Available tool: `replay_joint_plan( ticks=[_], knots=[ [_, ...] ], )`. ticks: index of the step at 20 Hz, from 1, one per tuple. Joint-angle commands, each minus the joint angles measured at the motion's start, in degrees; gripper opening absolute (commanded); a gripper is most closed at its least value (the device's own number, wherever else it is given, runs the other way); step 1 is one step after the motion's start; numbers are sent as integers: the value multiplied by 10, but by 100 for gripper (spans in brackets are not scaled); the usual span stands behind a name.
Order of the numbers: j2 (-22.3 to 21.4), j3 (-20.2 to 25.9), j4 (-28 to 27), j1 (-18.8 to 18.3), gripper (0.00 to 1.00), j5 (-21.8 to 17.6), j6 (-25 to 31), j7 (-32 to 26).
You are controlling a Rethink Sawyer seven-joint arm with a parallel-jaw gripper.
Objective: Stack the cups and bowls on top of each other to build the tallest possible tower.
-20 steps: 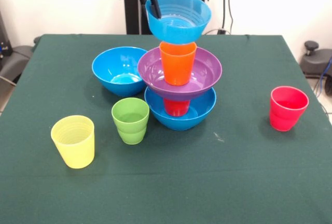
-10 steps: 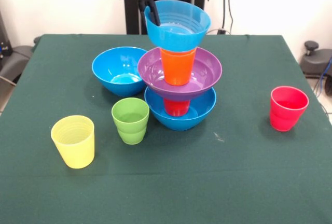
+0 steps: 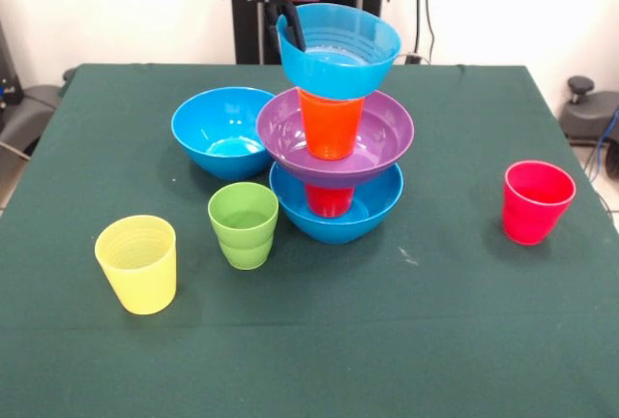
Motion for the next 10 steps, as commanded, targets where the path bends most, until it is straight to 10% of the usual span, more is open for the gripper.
replay_joint_plan(
  ticks=[1, 10],
  knots=[
    [18, 40, 33, 18, 0, 11, -21, 18],
    [28, 42, 27, 9, 0, 0, -28, 3]
  ],
)
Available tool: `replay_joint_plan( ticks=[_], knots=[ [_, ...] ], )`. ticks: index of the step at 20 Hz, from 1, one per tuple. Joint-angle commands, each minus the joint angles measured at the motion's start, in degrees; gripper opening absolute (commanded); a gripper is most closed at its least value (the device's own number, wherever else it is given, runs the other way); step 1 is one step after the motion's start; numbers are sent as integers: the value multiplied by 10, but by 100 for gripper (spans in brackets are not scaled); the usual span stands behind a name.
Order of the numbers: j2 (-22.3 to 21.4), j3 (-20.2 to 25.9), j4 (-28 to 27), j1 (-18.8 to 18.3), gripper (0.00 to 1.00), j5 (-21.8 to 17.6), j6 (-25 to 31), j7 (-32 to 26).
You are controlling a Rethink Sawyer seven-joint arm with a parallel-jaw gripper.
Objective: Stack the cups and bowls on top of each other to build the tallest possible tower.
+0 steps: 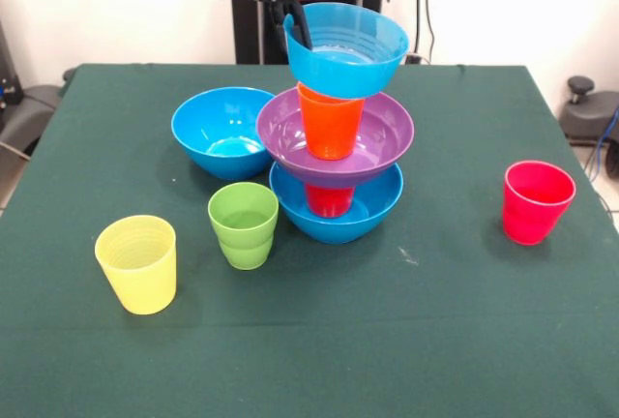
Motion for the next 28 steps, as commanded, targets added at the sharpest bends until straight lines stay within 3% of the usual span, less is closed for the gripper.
replay_joint_plan(
  ticks=[1, 28],
  knots=[
    [30, 36, 23, 10, 0, -2, -25, 4],
    [55, 29, 1, 11, 0, -18, -42, 5]
  ],
)
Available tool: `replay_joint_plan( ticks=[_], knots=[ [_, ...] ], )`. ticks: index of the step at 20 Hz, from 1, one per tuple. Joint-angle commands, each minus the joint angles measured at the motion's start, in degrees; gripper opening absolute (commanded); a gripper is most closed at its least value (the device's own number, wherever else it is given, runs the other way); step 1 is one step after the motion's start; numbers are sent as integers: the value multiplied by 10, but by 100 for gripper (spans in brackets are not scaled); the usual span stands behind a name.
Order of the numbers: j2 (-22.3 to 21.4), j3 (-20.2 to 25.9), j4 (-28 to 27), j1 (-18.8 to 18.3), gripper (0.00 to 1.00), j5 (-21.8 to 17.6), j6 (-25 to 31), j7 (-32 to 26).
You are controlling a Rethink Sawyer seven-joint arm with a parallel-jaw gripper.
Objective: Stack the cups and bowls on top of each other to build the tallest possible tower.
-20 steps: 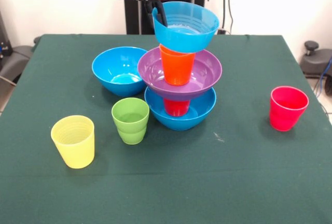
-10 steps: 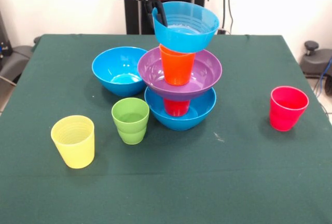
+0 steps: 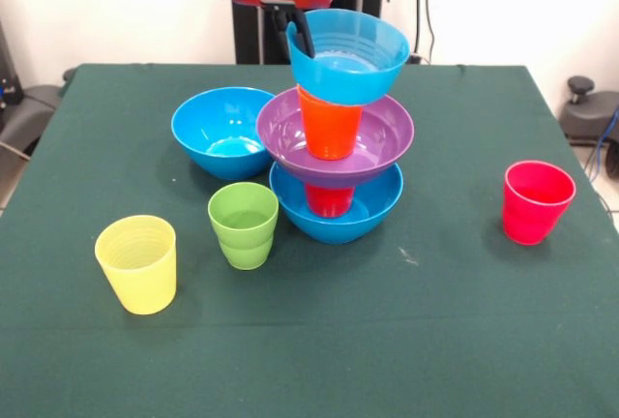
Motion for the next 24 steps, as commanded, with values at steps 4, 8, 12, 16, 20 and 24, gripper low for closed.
replay_joint_plan(
  ticks=[4, 8, 12, 16, 20, 24],
  knots=[
    [38, 27, -2, 9, 0, -22, -49, 2],
    [39, 26, -6, 7, 0, -27, -48, -4],
    [38, 27, -4, 4, 0, -30, -50, -9],
    [39, 30, -8, 2, 0, -26, -42, -13],
    [31, 31, -6, 0, 0, -25, -37, -17],
    [22, 32, -8, -5, 0, -26, -19, -26]
  ],
)
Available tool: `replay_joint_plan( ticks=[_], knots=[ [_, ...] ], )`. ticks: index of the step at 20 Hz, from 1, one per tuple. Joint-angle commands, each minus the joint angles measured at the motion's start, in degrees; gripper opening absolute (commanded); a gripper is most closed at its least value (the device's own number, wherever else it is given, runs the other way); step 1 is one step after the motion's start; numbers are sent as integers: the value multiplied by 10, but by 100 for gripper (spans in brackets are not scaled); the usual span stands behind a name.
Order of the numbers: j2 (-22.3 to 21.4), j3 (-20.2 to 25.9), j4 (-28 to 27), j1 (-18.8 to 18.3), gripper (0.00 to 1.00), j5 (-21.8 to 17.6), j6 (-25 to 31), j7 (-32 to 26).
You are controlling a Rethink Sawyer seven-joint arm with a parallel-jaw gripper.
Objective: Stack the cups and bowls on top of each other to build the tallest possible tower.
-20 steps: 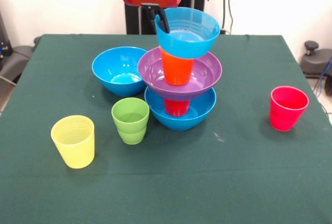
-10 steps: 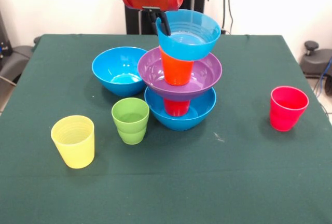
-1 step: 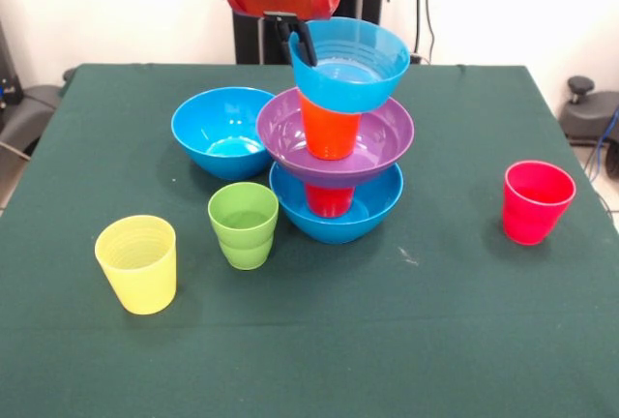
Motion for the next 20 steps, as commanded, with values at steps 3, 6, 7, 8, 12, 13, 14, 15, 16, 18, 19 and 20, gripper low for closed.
replay_joint_plan(
  ticks=[3, 6, 7, 8, 12, 13, 14, 15, 16, 18, 19, 20],
  knots=[
    [14, 35, -12, -9, 0, -28, -19, -36],
    [17, 36, -16, -15, 0, -32, -13, -45],
    [14, 37, -13, -17, 0, -31, -11, -47],
    [12, 38, -10, -19, 0, -31, -9, -50],
    [18, 41, -5, -21, 0, -34, -22, -51],
    [21, 42, -4, -20, 0, -35, -27, -48],
    [22, 42, -2, -19, 0, -36, -30, -46],
    [23, 42, 2, -18, 0, -36, -37, -42],
    [24, 42, 5, -17, 0, -35, -41, -39],
    [19, 43, 21, -15, 0, -33, -57, -32],
    [17, 43, 29, -14, 0, -31, -63, -28],
    [15, 43, 31, -13, 0, -31, -64, -28]
  ],
)
